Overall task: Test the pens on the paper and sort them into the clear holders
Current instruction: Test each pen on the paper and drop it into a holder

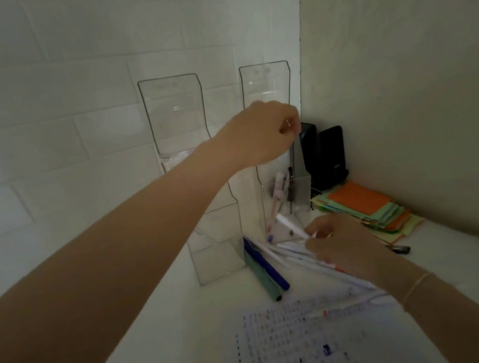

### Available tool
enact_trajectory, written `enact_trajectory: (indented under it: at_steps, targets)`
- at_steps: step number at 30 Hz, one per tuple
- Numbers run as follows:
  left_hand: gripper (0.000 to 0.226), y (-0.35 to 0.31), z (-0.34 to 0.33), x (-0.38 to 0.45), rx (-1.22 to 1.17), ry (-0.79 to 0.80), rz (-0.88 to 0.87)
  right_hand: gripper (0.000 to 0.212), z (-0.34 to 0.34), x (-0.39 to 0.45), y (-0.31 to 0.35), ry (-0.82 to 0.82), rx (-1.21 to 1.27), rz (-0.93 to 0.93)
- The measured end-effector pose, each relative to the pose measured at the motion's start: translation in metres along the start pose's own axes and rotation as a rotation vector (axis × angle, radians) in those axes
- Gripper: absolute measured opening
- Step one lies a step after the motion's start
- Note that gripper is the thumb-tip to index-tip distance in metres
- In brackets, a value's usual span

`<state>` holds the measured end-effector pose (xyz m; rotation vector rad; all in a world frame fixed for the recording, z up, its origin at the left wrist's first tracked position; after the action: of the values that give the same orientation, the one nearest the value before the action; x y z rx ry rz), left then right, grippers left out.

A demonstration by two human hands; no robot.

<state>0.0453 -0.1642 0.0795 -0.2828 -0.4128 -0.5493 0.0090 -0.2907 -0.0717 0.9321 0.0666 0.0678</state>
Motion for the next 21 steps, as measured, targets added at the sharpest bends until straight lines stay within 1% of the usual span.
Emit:
enact_trajectory:
  at_steps: [1,2,5,6,7,9,11,13,14,16,19,21]
  targets:
    - [0.022,-0.005,0.001,-0.018,-0.061,-0.066,-0.023,0.005,0.006,-0.005,0.002,0.006,0.108,-0.015]
    - [0.021,-0.009,-0.003,-0.036,-0.075,-0.086,-0.041,0.007,0.01,-0.01,0.003,0.017,0.196,-0.02]
    - [0.028,-0.016,-0.033,-0.091,0.024,0.001,-0.072,0.014,0.011,-0.027,0.006,0.075,0.459,-0.036]
    - [0.03,-0.014,-0.044,-0.104,0.005,0.013,-0.047,0.014,0.011,-0.033,0.007,0.084,0.573,-0.043]
    - [0.031,-0.012,-0.054,-0.117,-0.067,0.019,0.009,0.013,0.01,-0.038,0.008,0.084,0.679,-0.04]
    - [0.031,-0.006,-0.073,-0.137,-0.359,0.081,0.215,0.01,0.008,-0.048,0.009,0.049,0.806,-0.016]
    - [0.031,-0.007,-0.089,-0.15,-0.719,0.187,0.383,0.007,0.004,-0.055,0.008,-0.014,0.819,-0.004]
    - [0.031,-0.015,-0.097,-0.157,-0.951,0.296,0.425,0.007,-0.003,-0.062,0.007,-0.07,0.774,0.001]
    - [0.028,-0.02,-0.097,-0.16,-1.005,0.348,0.414,0.008,-0.007,-0.065,0.006,-0.084,0.755,0.006]
    - [0.024,-0.029,-0.094,-0.168,-1.03,0.41,0.371,0.014,-0.014,-0.072,0.005,-0.072,0.75,0.013]
    - [0.027,-0.042,-0.094,-0.18,-1.07,0.481,0.334,0.026,-0.023,-0.082,0.001,0.057,0.789,0.012]
    - [0.028,-0.051,-0.099,-0.189,-1.12,0.564,0.362,0.028,-0.025,-0.088,-0.001,0.12,0.725,0.012]
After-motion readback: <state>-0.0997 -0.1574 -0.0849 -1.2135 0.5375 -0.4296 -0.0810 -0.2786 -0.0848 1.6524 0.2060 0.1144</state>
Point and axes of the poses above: each hand's wrist, its own x-axis towards the middle knuckle, its own z-axis out of the back of the hand, y = z × x, the point moved 4 cm from there along x, towards the middle knuckle, and after that the axes turned 1 degree about -y, right-handed, at the moved point
